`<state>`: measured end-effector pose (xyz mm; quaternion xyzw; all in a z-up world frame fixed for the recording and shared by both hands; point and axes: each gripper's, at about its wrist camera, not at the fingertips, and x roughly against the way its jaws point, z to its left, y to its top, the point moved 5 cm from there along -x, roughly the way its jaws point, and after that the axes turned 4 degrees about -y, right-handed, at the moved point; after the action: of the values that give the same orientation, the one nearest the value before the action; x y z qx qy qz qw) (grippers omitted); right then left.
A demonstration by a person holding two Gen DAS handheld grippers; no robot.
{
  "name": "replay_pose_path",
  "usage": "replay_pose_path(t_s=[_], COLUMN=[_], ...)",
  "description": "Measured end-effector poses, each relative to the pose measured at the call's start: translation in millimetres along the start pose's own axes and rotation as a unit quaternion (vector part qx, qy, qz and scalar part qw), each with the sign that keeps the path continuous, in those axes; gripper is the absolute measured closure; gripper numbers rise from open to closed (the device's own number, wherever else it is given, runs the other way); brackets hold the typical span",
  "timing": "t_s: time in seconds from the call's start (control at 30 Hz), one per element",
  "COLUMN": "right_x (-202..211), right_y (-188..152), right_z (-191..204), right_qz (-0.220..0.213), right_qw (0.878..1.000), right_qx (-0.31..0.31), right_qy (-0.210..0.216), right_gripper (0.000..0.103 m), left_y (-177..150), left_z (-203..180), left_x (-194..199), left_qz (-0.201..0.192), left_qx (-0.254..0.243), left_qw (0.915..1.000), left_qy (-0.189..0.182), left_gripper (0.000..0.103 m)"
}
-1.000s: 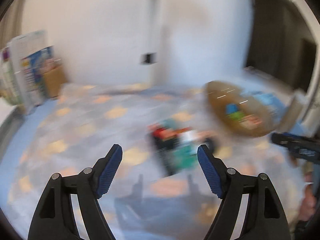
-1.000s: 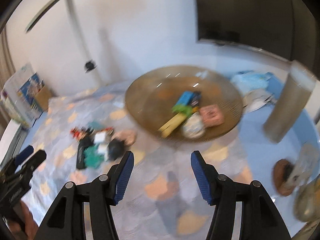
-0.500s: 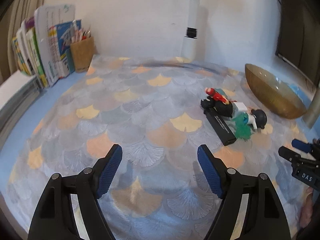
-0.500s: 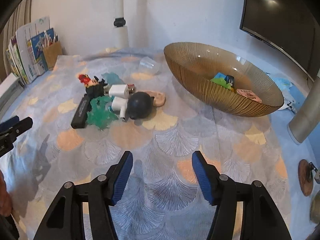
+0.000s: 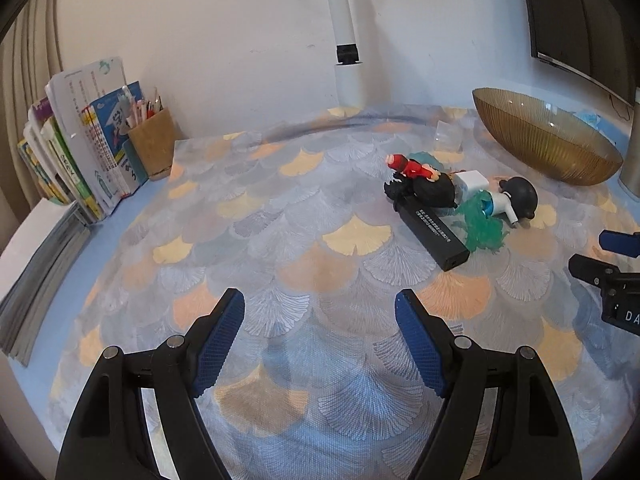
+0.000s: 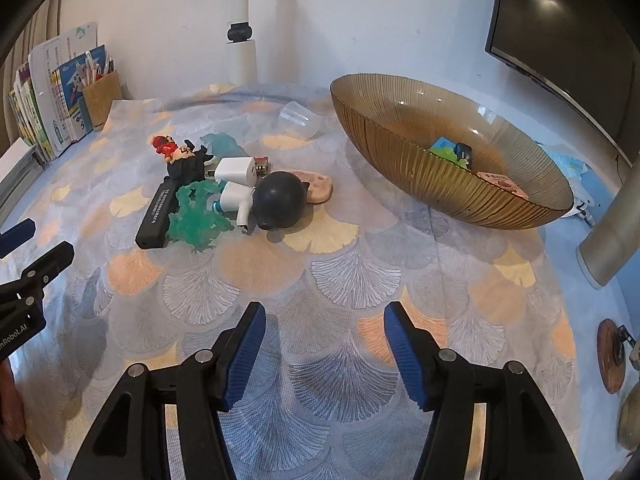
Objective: Organize rigid objects
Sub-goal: 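Grasp the red-clad figurine with the left gripper while the right grasps the black-headed toy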
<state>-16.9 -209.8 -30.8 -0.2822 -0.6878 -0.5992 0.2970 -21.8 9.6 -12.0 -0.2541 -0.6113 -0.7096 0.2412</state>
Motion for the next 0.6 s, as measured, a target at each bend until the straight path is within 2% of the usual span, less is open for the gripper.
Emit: replay_pose_path(t_s=[0.17, 0.27, 0.3, 0.37, 0.4, 0.47, 0.53, 0.6], right_x=[0, 1, 5, 19, 25, 27, 21, 10], right_y=[1, 2, 4, 18, 27, 46, 58, 64], right_z=[0, -2, -5, -11, -11, -12, -10, -5], right_qz=[0.0, 0.012, 0.017, 0.025, 0.026, 0.031, 0.034, 0.045], right_qw=[1.0, 1.0, 0.999, 0.994, 0.991, 0.991, 0.992, 0.99], right_qx=[0.001, -0.005, -0.017, -0.053, -0.059, -0.052, -0.047, -0.045], right_qy=[-0.002, 0.014, 0.029, 0.097, 0.119, 0.121, 0.114, 0.125], right_gripper=[0.043, 0.043, 0.043, 0.043, 0.043, 0.043, 0.043, 0.043], left_y=[0, 2, 7, 21, 31, 50, 67, 76], left_z=[2, 0, -2, -6, -9, -14, -20, -26], left_x=[-2, -6, -5, 5, 10, 15, 10, -10], left_qz=[0.007, 0.033, 0.04, 0.028, 0.02, 0.008, 0.006, 0.021], left_qx=[0.006, -0.007, -0.021, -0.041, -0.046, -0.045, -0.032, -0.017], left_qw=[0.9999, 0.9994, 0.9989, 0.9987, 0.9988, 0.9982, 0.9944, 0.9858], left_qy=[-0.004, 0.004, 0.013, 0.008, -0.003, -0.039, -0.101, -0.165], left_gripper=[0.027, 0.027, 0.027, 0.027, 0.027, 0.027, 0.027, 0.027])
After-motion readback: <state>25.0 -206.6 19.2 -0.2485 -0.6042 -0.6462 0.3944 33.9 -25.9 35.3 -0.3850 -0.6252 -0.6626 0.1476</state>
